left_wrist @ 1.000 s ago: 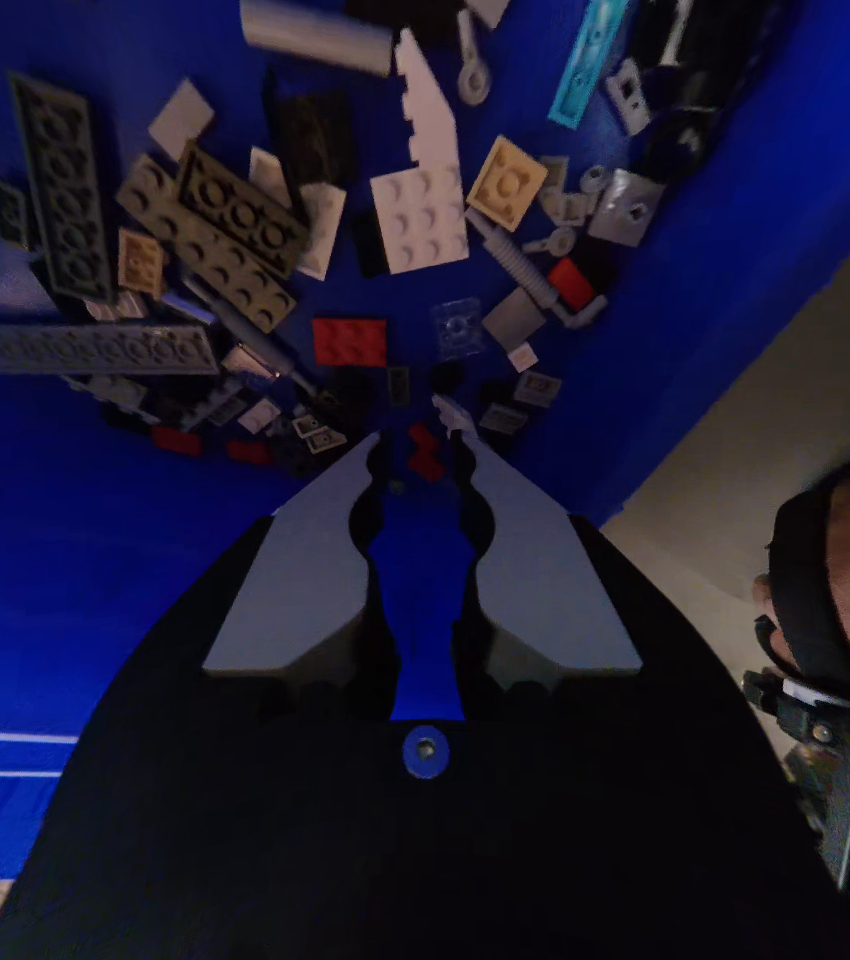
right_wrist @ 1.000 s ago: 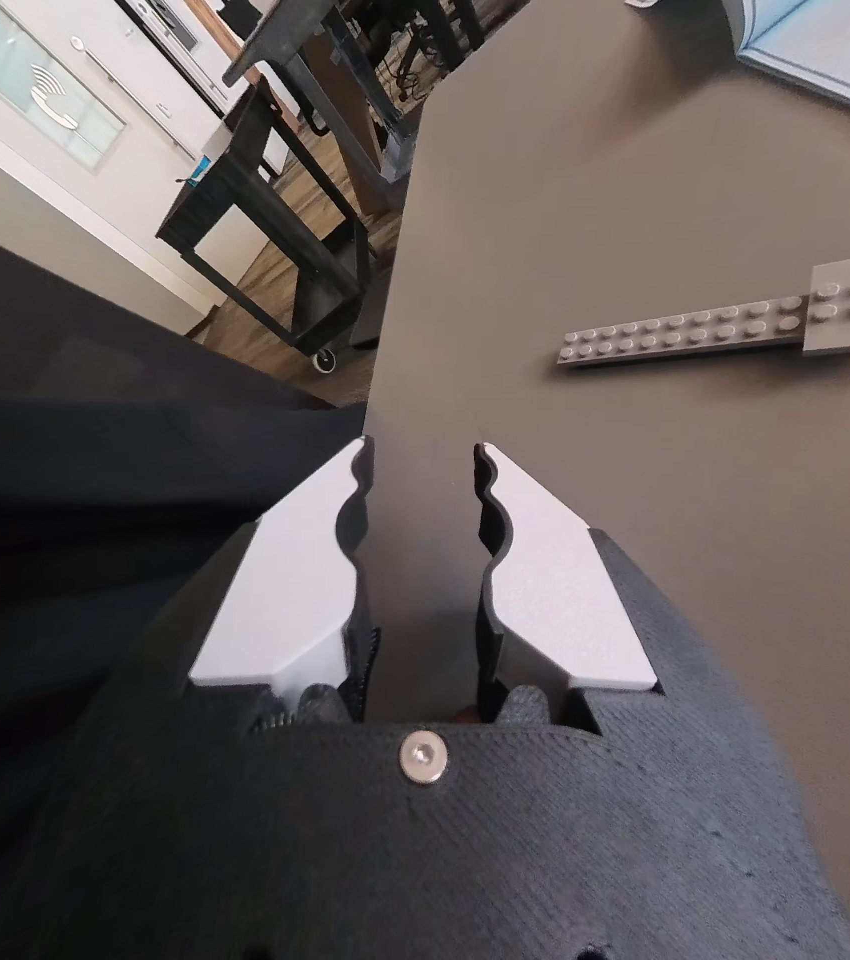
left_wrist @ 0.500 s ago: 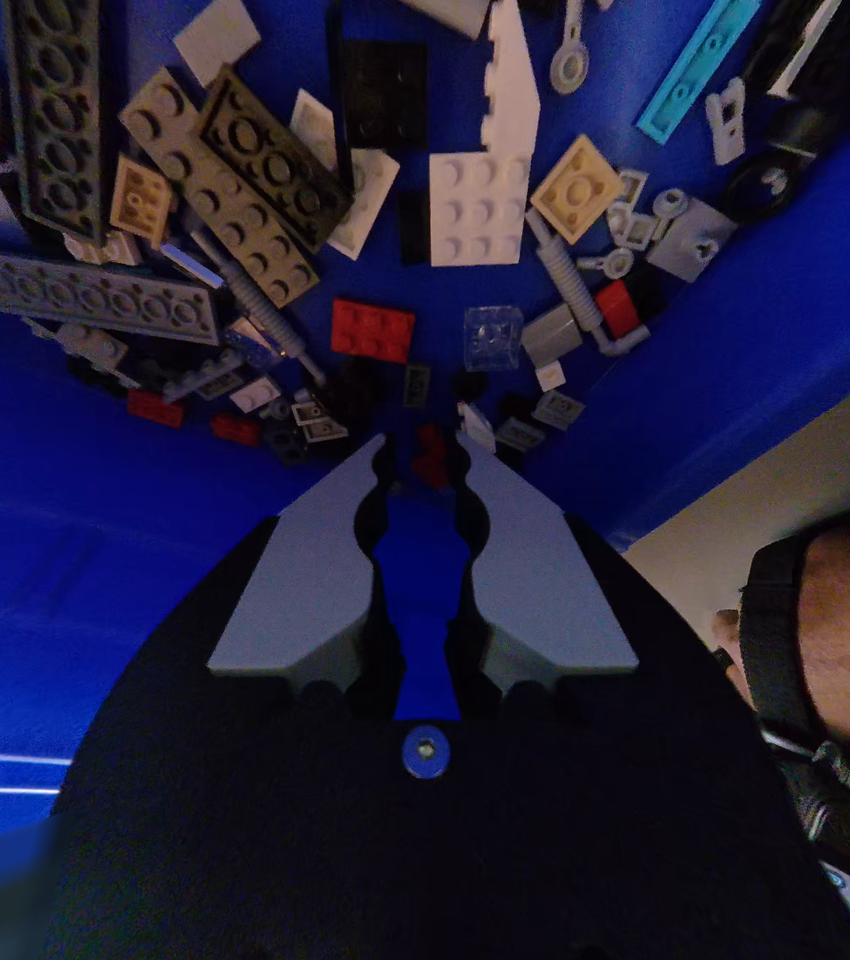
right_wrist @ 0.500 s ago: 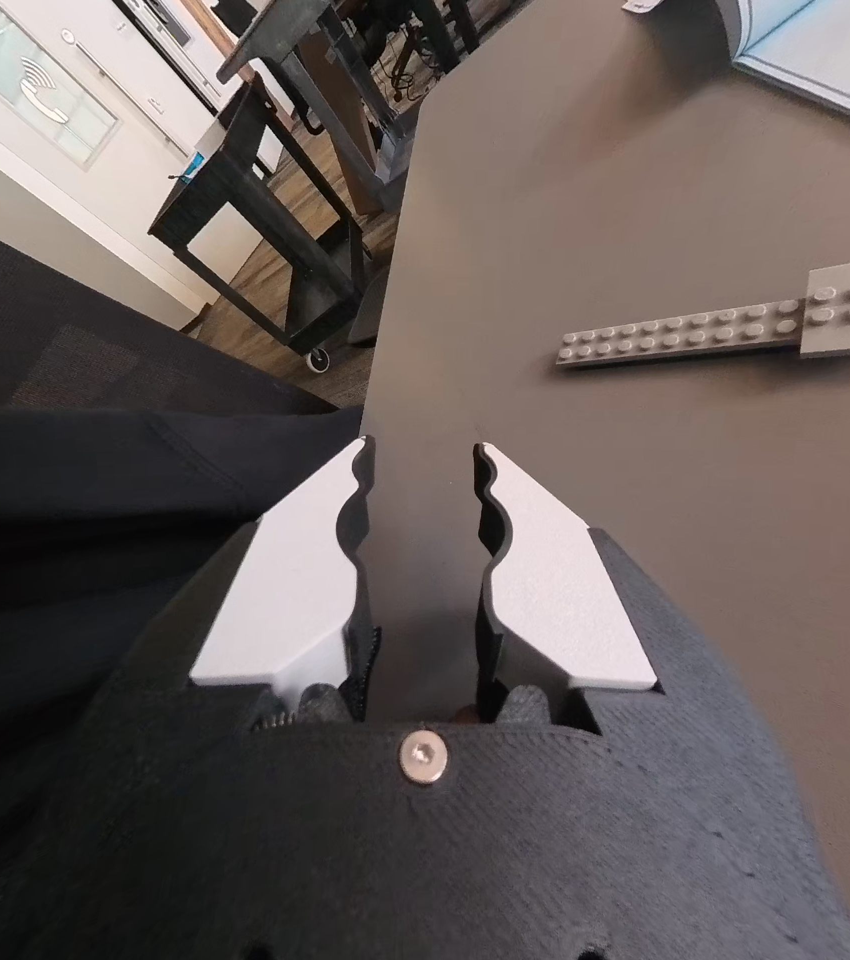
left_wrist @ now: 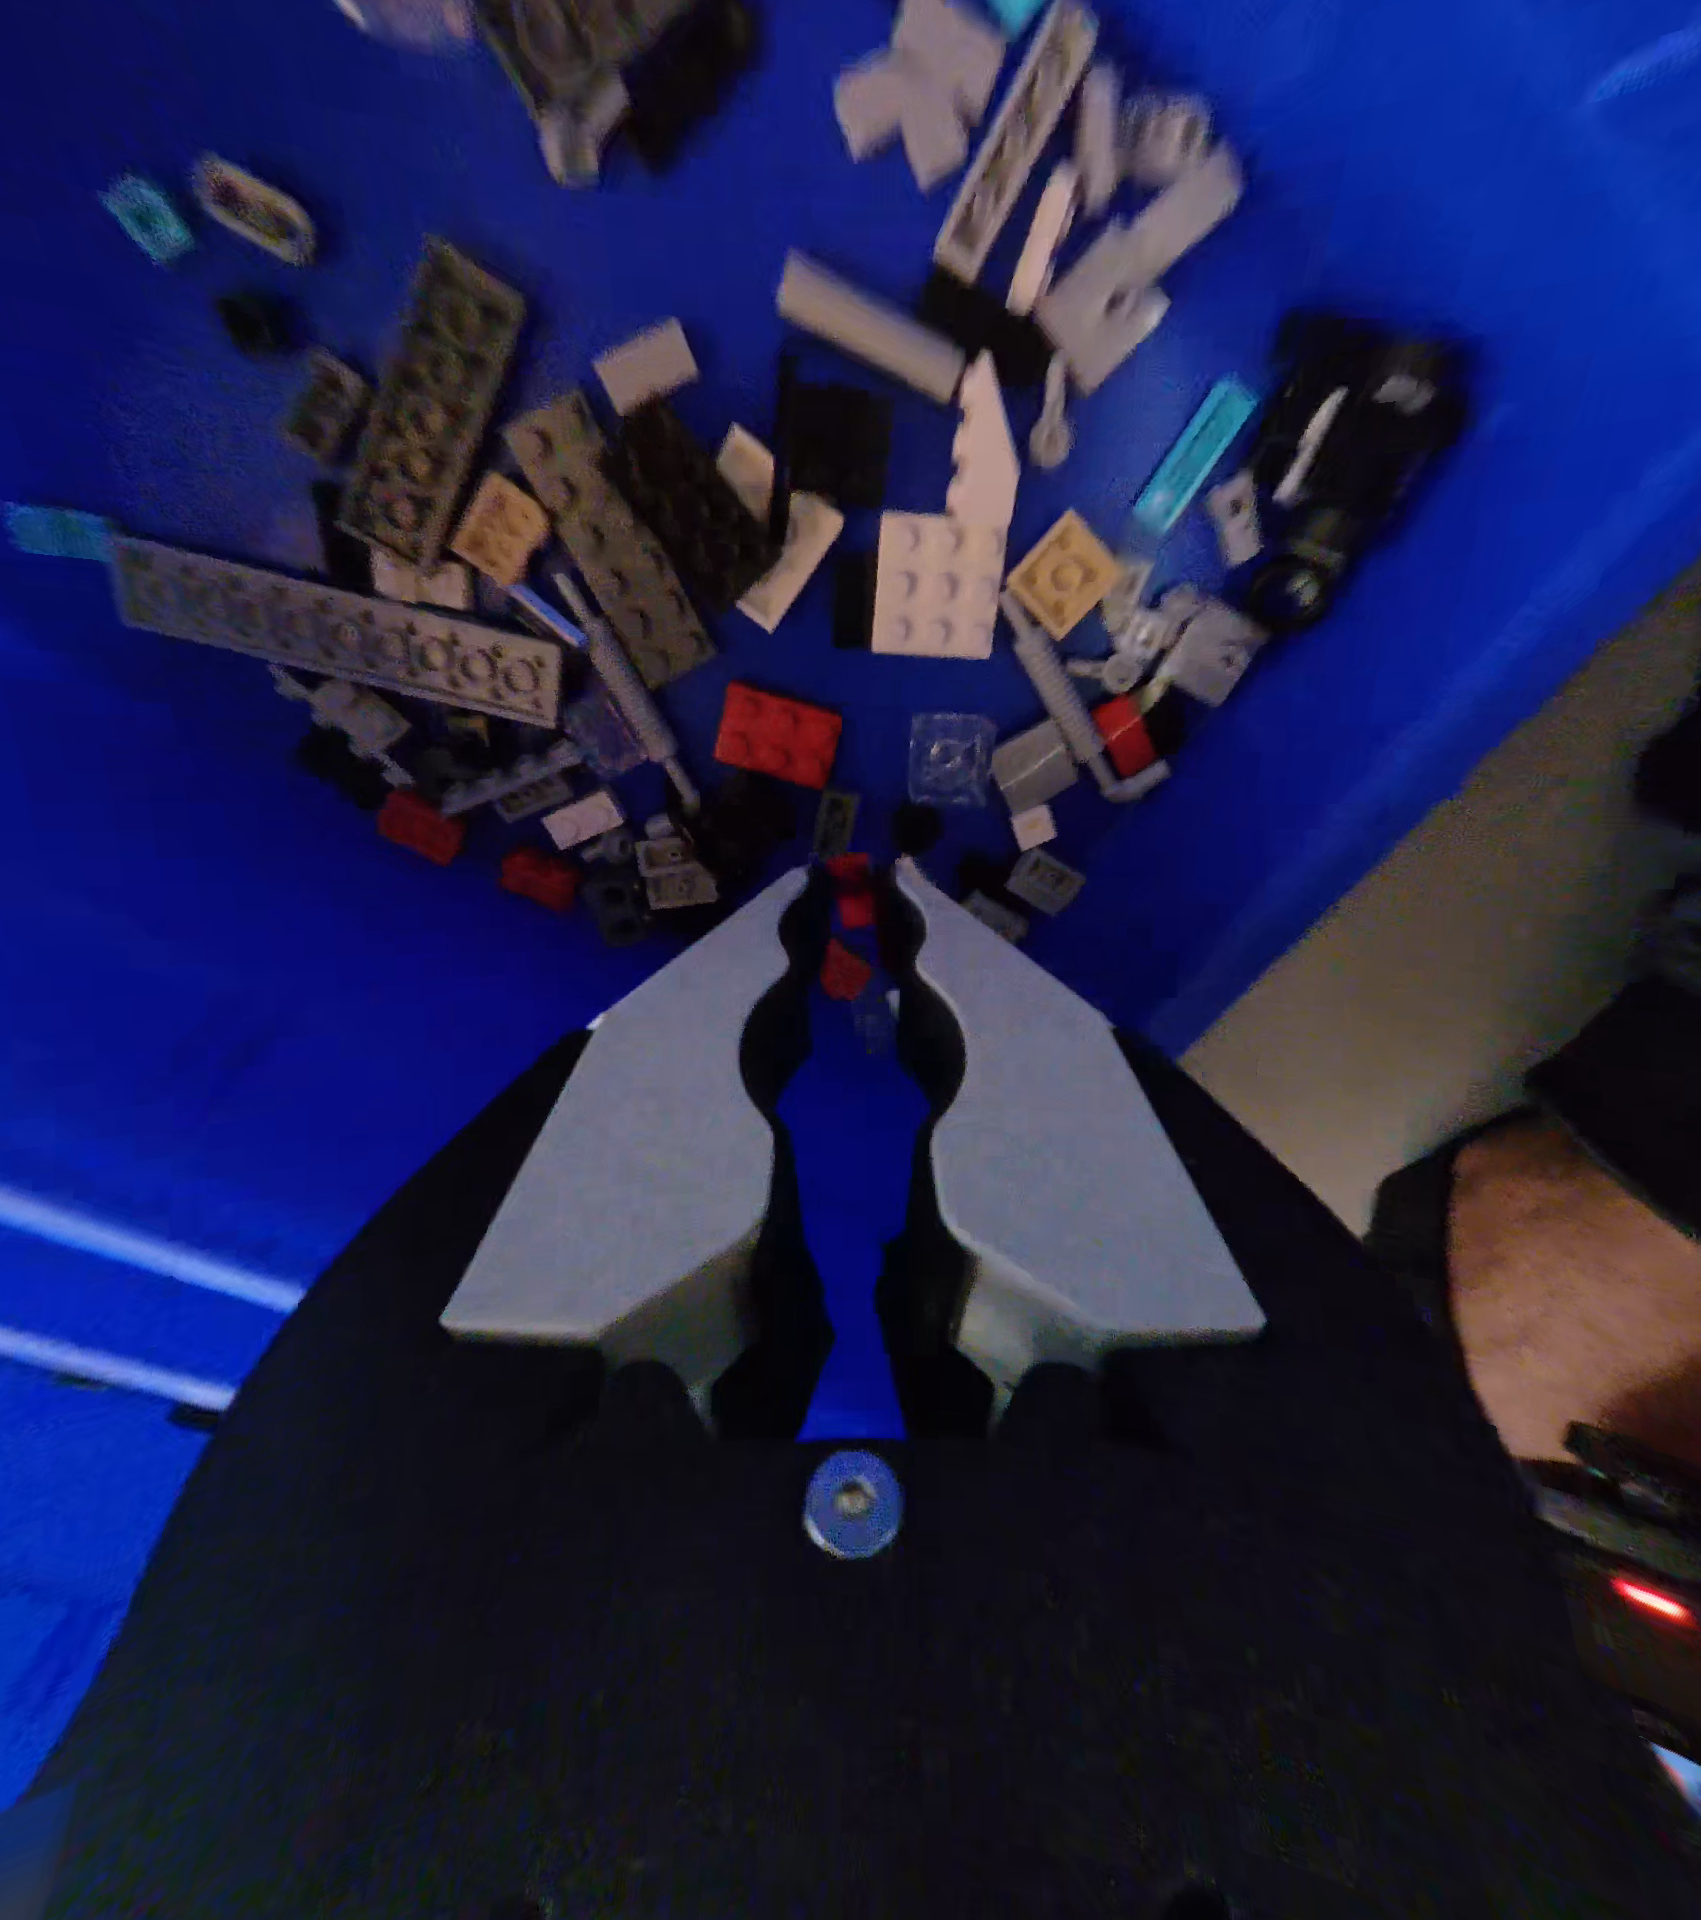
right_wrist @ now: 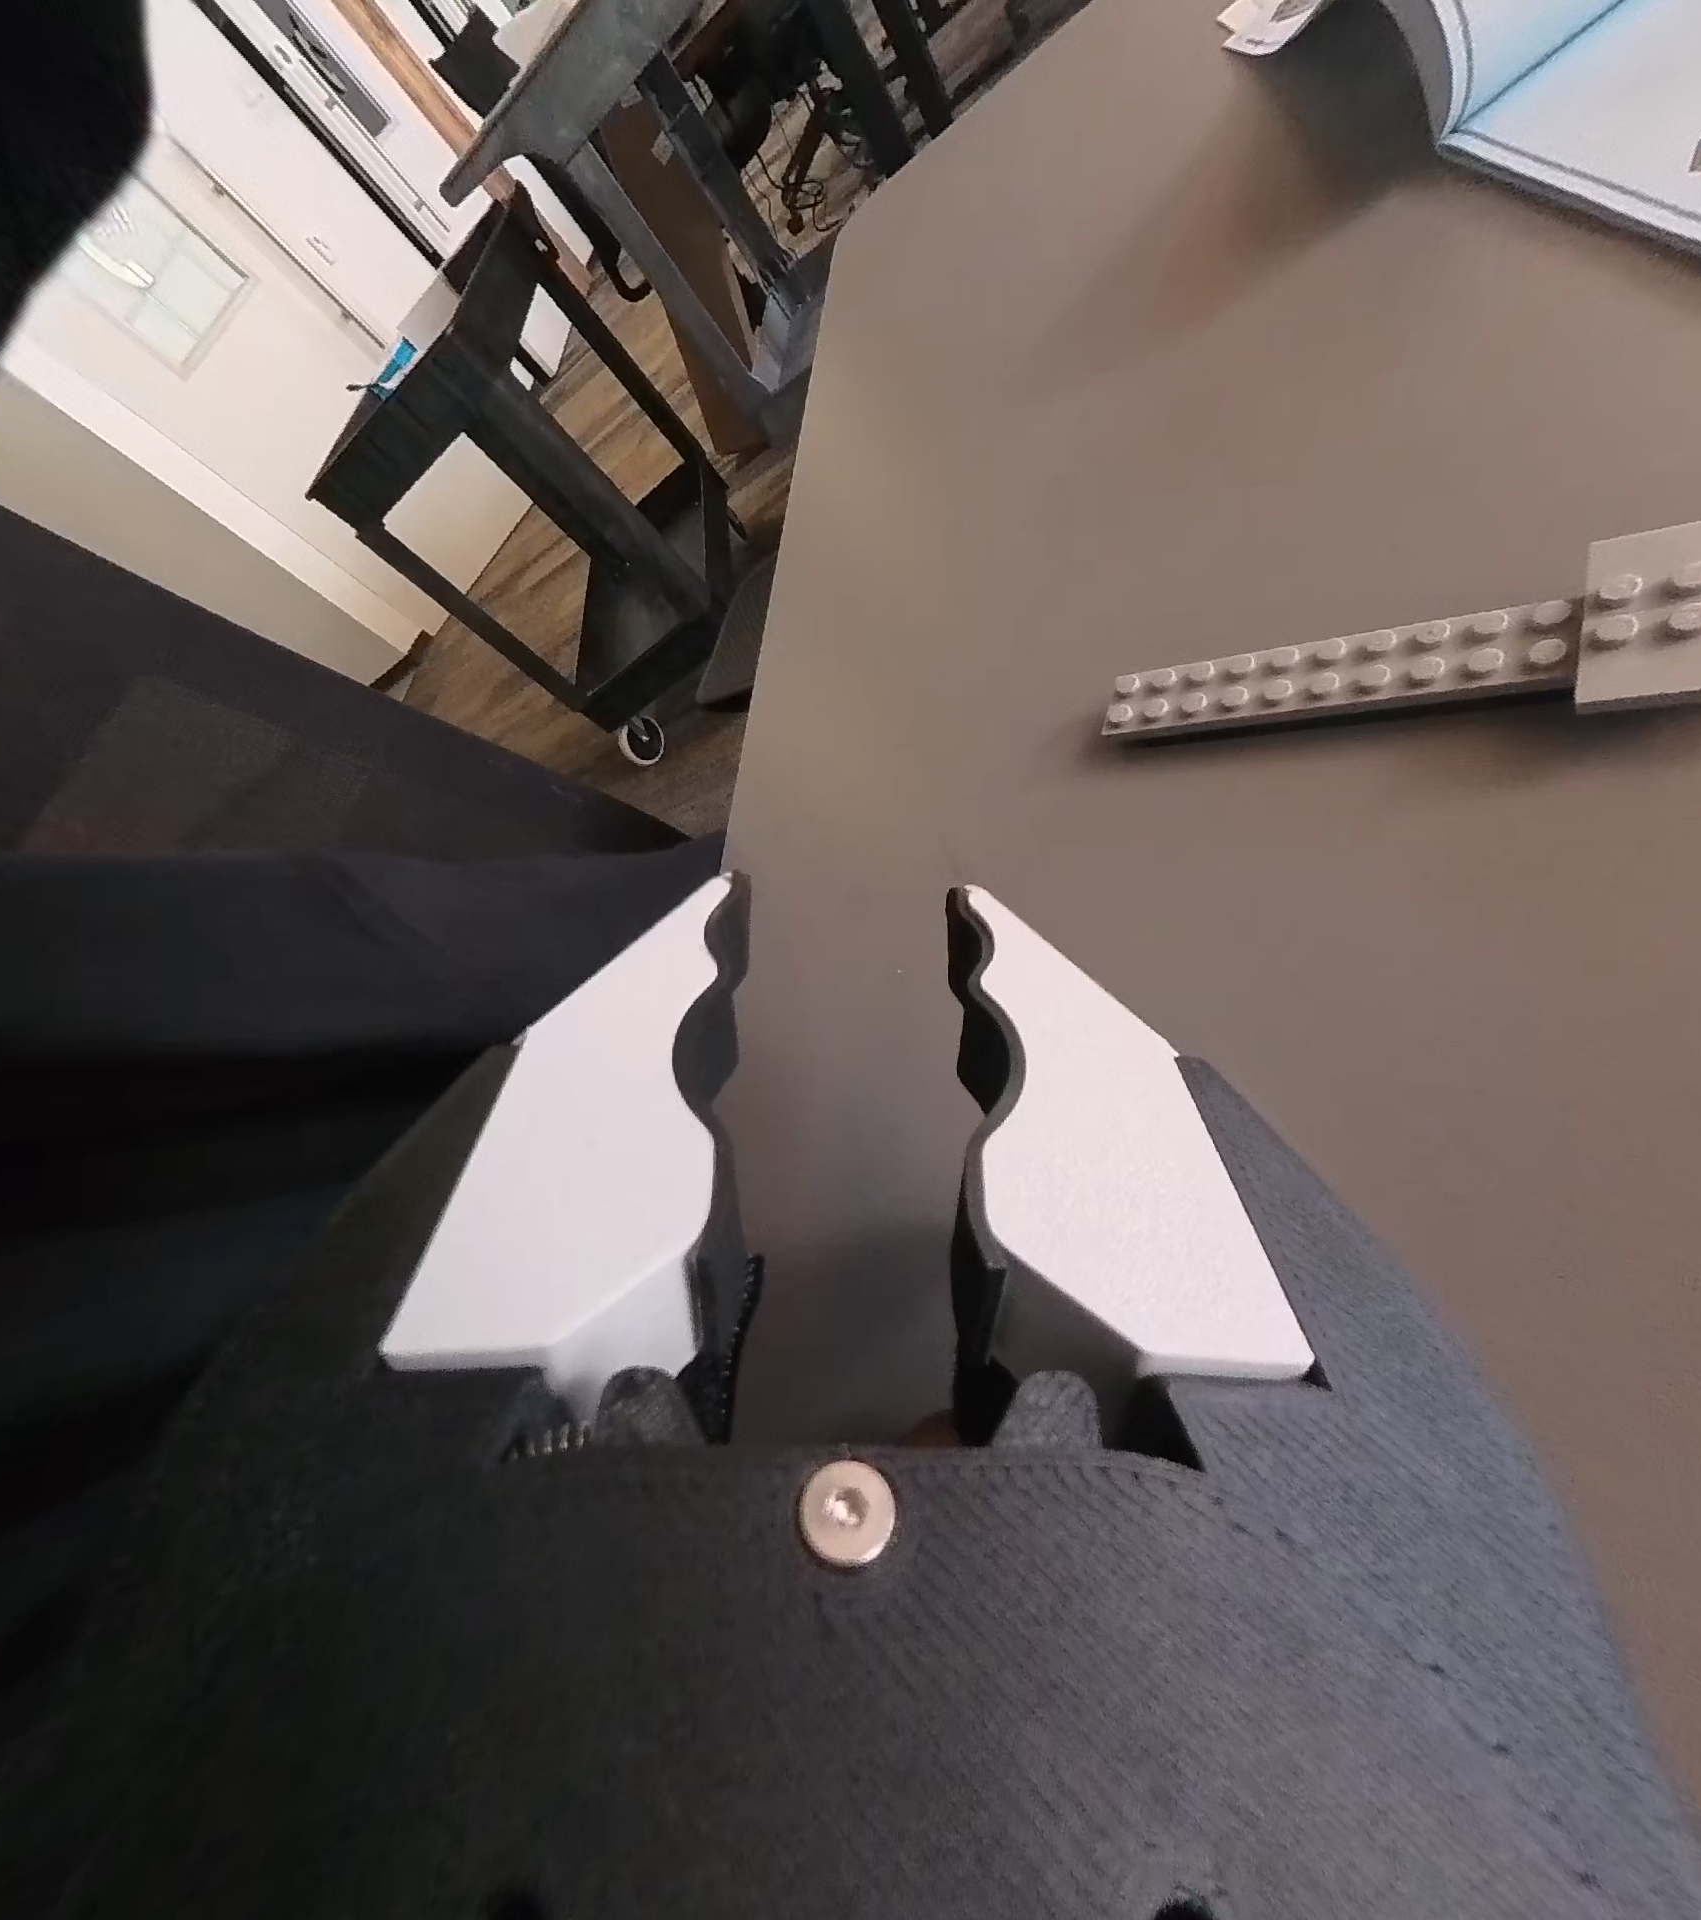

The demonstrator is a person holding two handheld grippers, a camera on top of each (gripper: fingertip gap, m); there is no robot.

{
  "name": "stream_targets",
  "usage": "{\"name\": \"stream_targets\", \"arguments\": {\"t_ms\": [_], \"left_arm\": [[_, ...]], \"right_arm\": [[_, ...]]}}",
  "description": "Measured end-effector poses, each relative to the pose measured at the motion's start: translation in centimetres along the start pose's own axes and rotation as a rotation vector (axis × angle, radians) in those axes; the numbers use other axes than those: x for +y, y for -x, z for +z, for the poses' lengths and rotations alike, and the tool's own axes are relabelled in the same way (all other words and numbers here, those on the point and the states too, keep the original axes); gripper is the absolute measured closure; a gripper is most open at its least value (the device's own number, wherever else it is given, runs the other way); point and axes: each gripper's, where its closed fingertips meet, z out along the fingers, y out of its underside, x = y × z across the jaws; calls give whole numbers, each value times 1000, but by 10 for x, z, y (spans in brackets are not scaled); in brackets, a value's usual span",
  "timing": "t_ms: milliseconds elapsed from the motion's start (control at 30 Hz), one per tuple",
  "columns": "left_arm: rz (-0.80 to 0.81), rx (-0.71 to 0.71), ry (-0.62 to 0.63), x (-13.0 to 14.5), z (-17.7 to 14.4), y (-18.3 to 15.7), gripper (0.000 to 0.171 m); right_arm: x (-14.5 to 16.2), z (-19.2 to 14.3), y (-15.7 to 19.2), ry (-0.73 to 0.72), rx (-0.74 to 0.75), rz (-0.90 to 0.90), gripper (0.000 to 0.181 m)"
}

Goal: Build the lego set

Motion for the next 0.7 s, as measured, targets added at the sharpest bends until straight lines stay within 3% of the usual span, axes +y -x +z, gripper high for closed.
{"name": "stream_targets", "arguments": {"t_ms": [100,200,300,367,533,700], "left_arm": [[-85,25,-198,-8,-37,-6,164],[-179,25,-398,1,-82,-14,164],[-304,8,-592,34,-123,-23,164],[-405,-15,-697,70,-138,-29,164],[-731,-36,-856,185,-123,-50,164],[-1009,-50,-835,285,-65,-86,164]], "right_arm": [[-1,-1,-1,-13,-1,11,141],[-3,-3,-2,-30,-1,23,141],[-5,-5,-4,-47,4,37,141],[-6,-6,-5,-60,12,44,141],[-13,-12,-12,-114,27,88,141],[-22,-21,-25,-172,63,118,141]]}}
